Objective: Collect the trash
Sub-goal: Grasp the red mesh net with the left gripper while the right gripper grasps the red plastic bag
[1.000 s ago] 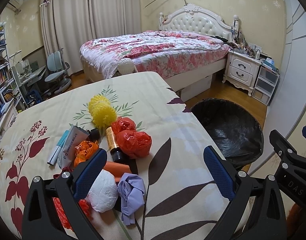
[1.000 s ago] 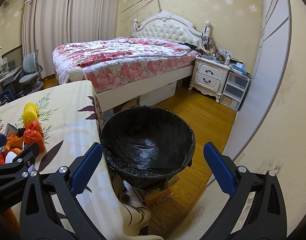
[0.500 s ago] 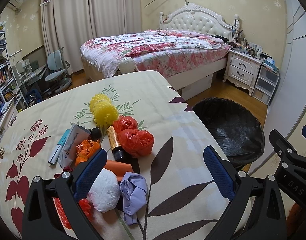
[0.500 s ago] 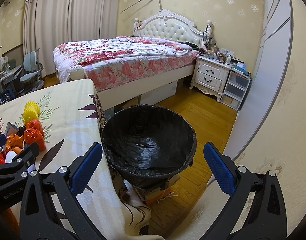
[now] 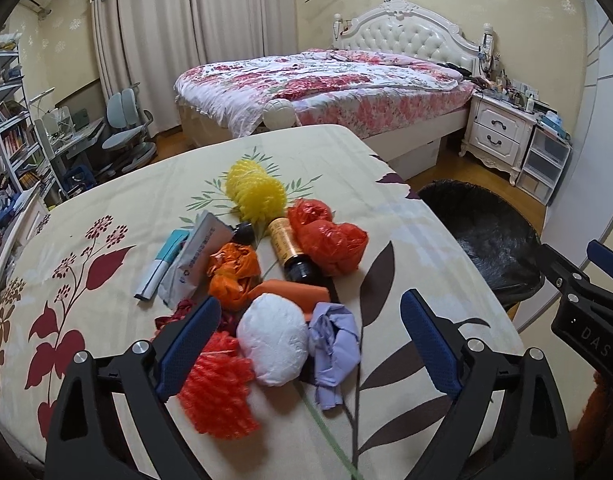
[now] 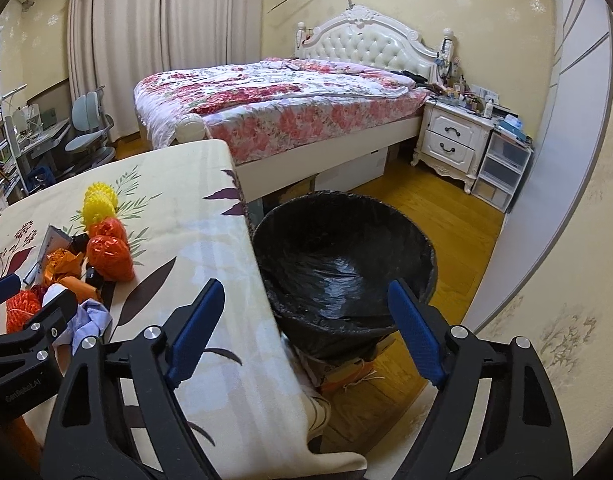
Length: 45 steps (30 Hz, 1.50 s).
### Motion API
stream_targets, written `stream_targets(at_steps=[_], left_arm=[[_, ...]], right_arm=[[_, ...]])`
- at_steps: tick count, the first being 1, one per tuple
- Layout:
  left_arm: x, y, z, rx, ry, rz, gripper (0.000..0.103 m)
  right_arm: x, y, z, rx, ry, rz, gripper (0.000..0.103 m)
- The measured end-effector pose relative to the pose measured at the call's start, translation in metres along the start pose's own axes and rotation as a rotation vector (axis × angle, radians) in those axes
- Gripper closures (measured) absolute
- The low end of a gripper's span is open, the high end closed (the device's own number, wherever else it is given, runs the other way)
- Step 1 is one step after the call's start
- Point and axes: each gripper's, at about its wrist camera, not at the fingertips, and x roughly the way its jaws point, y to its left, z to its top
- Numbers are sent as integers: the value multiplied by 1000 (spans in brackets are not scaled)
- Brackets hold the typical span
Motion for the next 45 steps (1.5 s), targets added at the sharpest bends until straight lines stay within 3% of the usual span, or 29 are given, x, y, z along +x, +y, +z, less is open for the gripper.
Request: stream_targets(at_steps=[8, 15, 19, 21, 27, 37, 45], left_arm=[[-16, 32, -20, -36, 39, 47, 18], [-7, 40, -25, -46, 93, 59, 35], [-6, 47, -25, -62, 88, 33, 42], [-8, 47, -25, -62, 79, 32, 52], [-11, 53, -24, -91, 66, -18, 62], [-22, 69, -13, -132, 38, -31, 63], [-30, 78, 3, -132, -13, -18, 63]], right_arm=[[-6, 28, -4, -50, 8, 54, 21], [-7, 37, -7, -68, 23, 77, 21], [-5, 44, -7, -76, 28, 88, 21], [-5, 46, -8, -79, 29, 92, 21], [-3, 52, -10, -91, 35, 99, 21], [-3, 55, -8, -91, 29, 115, 21], [1, 81, 6, -116, 20, 185, 21]])
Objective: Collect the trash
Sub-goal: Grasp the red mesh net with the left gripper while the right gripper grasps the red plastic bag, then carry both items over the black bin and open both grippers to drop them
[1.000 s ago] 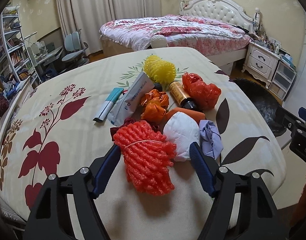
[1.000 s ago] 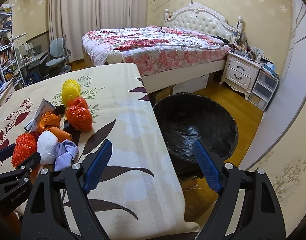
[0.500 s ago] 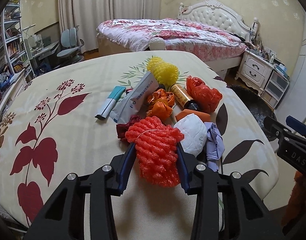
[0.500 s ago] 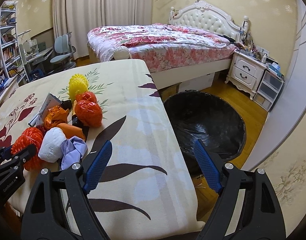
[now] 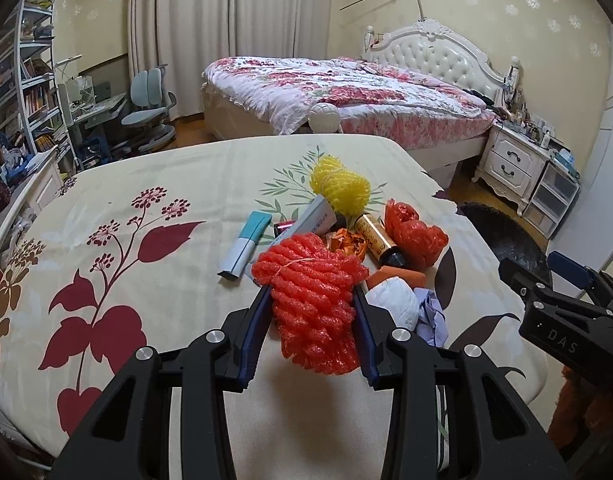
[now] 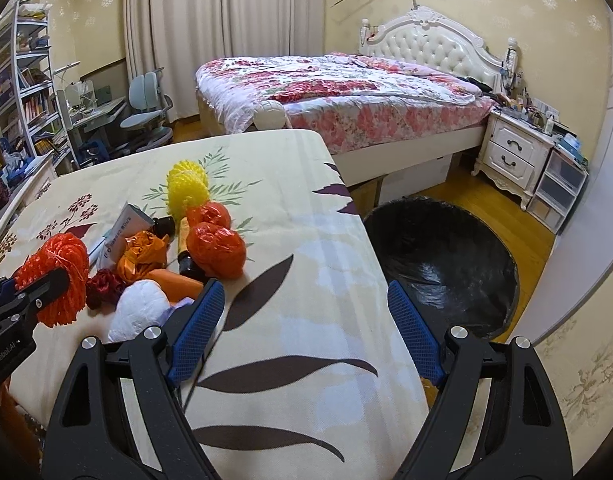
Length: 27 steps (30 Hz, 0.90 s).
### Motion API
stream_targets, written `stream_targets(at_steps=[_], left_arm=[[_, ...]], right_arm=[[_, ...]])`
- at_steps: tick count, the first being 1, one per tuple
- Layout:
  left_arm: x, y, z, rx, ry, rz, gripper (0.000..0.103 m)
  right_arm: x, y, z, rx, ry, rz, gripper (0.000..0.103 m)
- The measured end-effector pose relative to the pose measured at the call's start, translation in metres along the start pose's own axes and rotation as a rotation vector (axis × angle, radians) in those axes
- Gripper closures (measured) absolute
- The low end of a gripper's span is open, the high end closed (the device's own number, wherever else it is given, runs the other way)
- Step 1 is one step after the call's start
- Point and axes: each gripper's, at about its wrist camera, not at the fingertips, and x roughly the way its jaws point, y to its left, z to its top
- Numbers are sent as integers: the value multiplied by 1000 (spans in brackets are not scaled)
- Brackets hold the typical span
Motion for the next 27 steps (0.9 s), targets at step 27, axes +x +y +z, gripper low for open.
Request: stream_targets(at_steps=[27], left_arm=[[29, 29, 32, -58, -11, 32, 63]], right_arm=[[60, 31, 30, -27, 103, 157, 60]])
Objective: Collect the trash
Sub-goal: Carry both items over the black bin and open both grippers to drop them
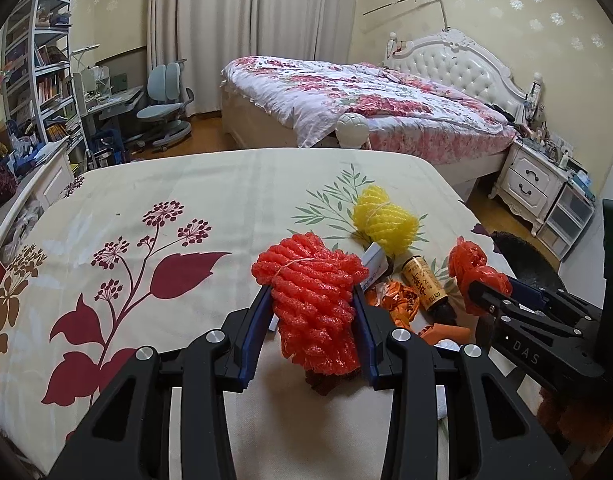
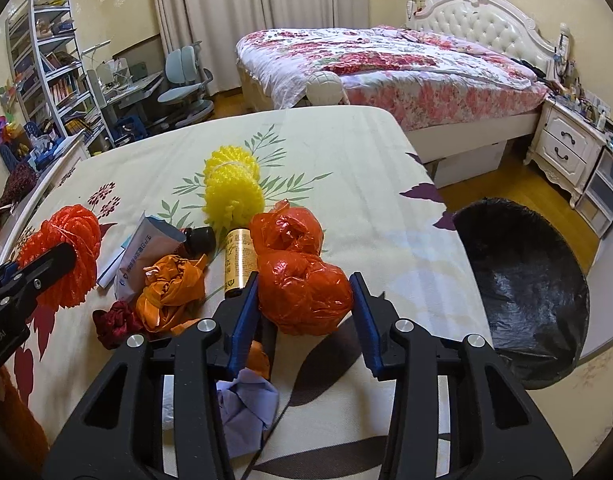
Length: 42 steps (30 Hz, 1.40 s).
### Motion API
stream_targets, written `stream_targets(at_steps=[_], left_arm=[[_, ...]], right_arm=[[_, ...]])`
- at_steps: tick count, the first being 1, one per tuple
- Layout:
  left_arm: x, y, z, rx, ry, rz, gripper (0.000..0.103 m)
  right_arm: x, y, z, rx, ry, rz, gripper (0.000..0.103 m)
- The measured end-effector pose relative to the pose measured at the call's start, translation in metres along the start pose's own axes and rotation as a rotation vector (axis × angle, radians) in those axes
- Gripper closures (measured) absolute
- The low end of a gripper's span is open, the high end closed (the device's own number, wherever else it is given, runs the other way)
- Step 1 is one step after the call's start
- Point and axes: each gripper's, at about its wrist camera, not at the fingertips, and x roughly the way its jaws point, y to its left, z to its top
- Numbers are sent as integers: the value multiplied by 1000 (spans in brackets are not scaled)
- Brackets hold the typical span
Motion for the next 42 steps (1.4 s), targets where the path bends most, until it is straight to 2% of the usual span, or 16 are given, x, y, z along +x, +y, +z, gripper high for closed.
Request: stream_targets(at_steps=[8, 11, 18, 28, 42], left_arm=[[-9, -41, 13, 49, -39, -78, 63], [-9, -66, 16, 82, -48, -117, 63], [4, -133, 21, 157, -52, -211, 63], [43, -211, 28, 251, -36, -254, 63], [96, -261, 28, 298, 20, -224, 63]], right_arm=[[-33, -56, -6, 65, -58, -134, 60], [-41, -85, -7, 98, -73, -197, 60], [-46, -147, -11, 189, -85, -285, 60], [-34, -195, -20, 263, -78, -320, 60], [-18, -237, -13, 333, -86, -321, 60]])
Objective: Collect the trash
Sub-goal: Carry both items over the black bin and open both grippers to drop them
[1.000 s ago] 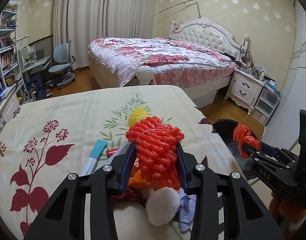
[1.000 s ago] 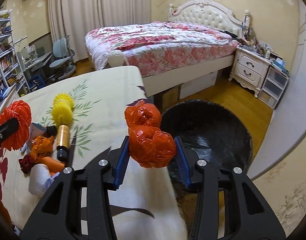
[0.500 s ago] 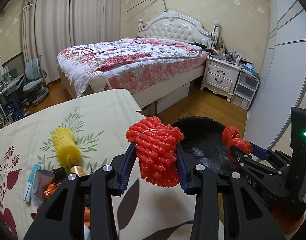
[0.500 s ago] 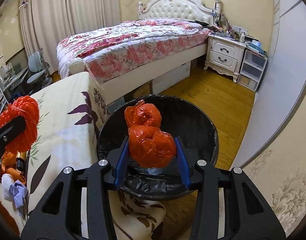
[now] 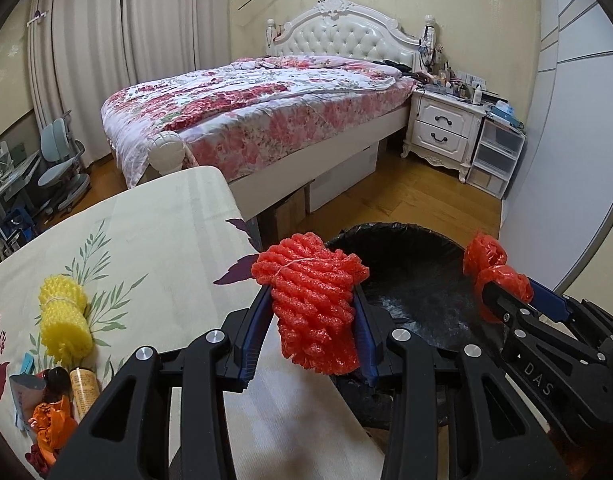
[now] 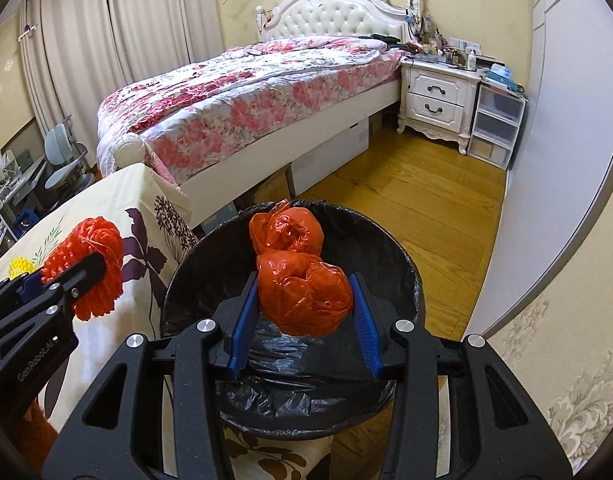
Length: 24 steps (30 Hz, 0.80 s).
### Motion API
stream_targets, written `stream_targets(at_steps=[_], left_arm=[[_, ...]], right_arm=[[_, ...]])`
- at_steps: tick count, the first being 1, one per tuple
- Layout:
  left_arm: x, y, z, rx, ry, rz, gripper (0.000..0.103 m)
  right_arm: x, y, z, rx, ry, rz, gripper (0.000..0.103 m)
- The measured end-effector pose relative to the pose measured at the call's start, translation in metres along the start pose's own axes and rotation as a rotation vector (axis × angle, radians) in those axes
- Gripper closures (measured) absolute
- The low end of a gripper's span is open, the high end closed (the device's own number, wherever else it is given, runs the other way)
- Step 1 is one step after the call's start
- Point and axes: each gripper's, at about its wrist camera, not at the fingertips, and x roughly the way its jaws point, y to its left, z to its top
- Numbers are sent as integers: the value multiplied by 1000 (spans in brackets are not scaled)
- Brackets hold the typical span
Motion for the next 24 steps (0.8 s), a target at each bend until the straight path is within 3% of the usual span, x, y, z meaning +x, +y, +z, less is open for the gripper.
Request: stream_targets(at_steps=[13, 17, 24], left_arm=[[21, -14, 2, 38, 31, -4, 57], [23, -13, 2, 28, 34, -1, 34], [21, -7, -1, 11, 48, 4, 22]], right_arm=[[14, -11, 1, 26, 16, -34, 59], [15, -14, 0, 39, 15, -51, 45], [11, -18, -2, 45, 14, -67, 44]])
